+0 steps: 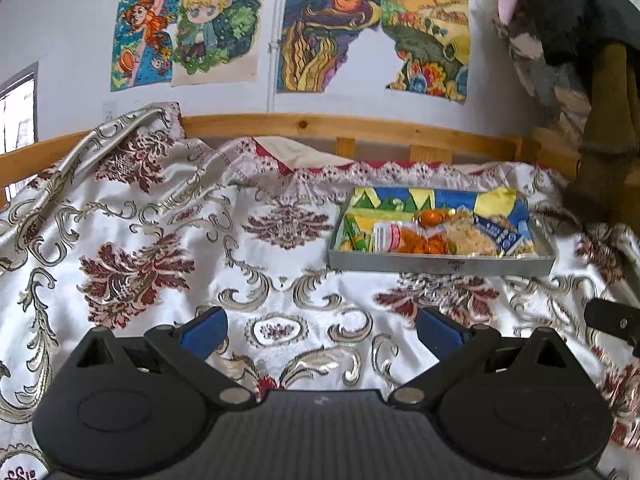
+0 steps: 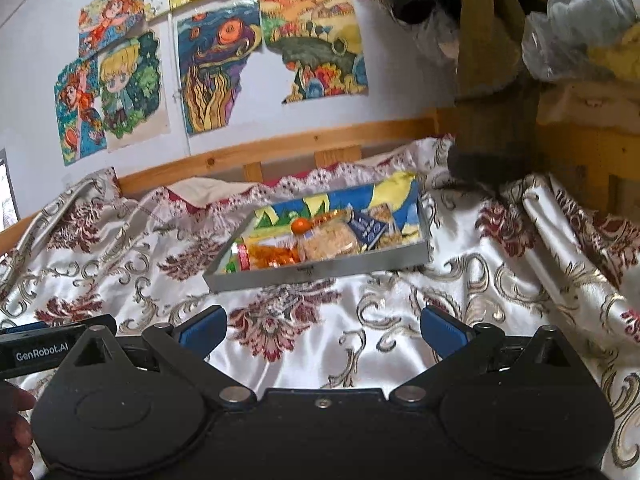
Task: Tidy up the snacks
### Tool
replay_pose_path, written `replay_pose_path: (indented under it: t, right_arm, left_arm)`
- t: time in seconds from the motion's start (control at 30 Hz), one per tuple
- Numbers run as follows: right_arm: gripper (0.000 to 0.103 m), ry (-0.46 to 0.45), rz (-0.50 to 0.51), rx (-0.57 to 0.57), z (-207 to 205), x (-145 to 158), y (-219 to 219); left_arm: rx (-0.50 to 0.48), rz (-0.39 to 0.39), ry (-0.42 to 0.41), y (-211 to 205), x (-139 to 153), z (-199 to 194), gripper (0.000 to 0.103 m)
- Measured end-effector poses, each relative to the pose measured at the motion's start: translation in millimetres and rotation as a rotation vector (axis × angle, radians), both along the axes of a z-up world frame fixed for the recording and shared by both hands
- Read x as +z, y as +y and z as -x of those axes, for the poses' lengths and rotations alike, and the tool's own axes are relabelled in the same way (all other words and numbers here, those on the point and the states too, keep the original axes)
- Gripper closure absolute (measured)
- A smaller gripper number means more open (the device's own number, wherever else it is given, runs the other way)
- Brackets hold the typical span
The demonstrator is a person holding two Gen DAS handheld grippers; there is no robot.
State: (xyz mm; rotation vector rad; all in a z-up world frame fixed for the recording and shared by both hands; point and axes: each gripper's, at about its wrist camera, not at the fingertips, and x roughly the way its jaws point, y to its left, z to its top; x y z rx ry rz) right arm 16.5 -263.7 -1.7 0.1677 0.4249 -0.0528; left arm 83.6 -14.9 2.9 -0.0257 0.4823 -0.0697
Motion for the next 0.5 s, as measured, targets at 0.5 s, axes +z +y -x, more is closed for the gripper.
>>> replay_pose_path:
  t: [0.5]
  right_arm:
    - [0.001,0.075,0.007,-0.043,-15.9,-23.4,-3.9]
  left_arm:
    - [-0.032,-0.01,0.033,-0.1,-19.5,-8.2,0.0]
